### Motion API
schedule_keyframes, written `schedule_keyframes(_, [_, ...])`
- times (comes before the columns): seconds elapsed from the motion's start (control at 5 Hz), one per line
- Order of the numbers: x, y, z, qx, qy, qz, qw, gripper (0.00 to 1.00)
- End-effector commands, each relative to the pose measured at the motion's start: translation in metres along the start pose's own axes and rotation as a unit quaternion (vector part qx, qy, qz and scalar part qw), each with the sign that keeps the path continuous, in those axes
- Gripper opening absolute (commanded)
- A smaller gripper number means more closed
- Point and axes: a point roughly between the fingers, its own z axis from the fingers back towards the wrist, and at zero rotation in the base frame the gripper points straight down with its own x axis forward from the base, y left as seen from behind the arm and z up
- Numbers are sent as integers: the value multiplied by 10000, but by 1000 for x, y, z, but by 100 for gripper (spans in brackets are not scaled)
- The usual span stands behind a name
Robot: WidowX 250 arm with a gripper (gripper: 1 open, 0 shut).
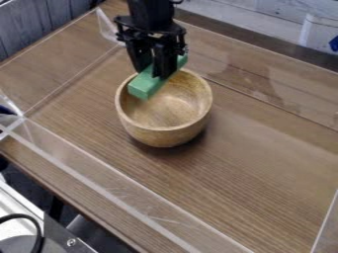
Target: Put the green block in the brown bowl
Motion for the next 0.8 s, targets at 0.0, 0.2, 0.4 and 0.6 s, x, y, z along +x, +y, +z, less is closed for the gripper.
schedule_keyframes(0.0, [4,-3,7,42,-148,-79,9999,0])
schedule_keyframes(0.2, [4,-5,3,23,-102,-103,9999,0])
schedule_keyframes(0.4, [3,-7,-1,6,-57,-133,9999,0])
schedule_keyframes(0.6, [3,-10,-6,-5,-10,-164,9999,0])
